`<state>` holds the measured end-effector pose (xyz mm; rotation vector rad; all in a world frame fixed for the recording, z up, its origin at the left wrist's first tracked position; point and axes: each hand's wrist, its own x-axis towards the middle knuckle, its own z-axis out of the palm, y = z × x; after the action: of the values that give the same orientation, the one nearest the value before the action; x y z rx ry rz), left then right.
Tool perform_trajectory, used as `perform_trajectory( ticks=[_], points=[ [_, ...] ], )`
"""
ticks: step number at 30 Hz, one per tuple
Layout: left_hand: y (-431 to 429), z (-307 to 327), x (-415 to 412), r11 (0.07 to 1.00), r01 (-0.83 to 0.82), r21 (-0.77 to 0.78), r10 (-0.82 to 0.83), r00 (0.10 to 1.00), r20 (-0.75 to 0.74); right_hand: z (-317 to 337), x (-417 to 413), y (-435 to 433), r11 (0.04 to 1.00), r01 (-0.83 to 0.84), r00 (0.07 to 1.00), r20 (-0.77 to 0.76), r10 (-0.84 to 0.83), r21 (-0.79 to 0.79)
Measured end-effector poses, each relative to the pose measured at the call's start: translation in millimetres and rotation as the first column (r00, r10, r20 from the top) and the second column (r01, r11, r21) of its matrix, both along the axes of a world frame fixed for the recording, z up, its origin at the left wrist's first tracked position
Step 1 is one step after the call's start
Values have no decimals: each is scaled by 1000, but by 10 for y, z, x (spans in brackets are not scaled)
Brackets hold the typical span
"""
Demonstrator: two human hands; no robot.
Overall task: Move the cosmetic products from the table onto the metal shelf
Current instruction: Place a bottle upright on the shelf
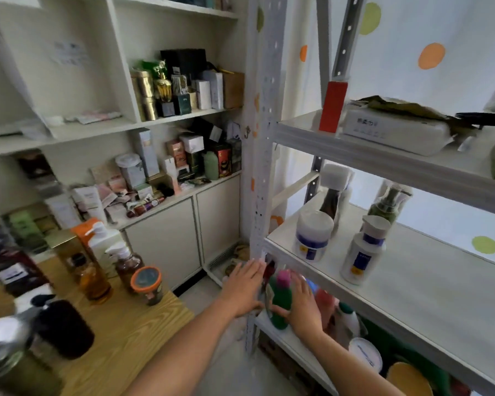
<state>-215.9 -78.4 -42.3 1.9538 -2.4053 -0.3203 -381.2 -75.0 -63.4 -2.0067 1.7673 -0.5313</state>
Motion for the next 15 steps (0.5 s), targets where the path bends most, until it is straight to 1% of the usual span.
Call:
perform_trajectory(
  ticks=[1,3,5,7,10,12,15],
  points=[
    [109,-37,178,999,-45,11,44,998,42,-11,177,28,994,-103,995,-13,104,26],
    [366,-80,532,989,-148,14,146,985,90,-28,535,86,954,-286,955,-62,292,86],
    [642,-117,875,965,-262,5,261,961,92,-39,899,143,894,-425,889,-124,442,140],
    [915,-142,1178,929,-370,-1,369,926,81,-45,1251,213,829,-537,812,-168,558,158],
    [1323,-139,1551,865,-502,-1,499,859,112,-31,1756,358,736,-660,707,-205,677,154],
    [1570,-139,1739,812,-583,-33,581,800,152,-18,2042,459,689,-709,656,-220,722,148],
    [1912,-169,1982,719,-692,-71,694,706,145,19,2443,659,608,-783,570,-236,787,135]
  ],
)
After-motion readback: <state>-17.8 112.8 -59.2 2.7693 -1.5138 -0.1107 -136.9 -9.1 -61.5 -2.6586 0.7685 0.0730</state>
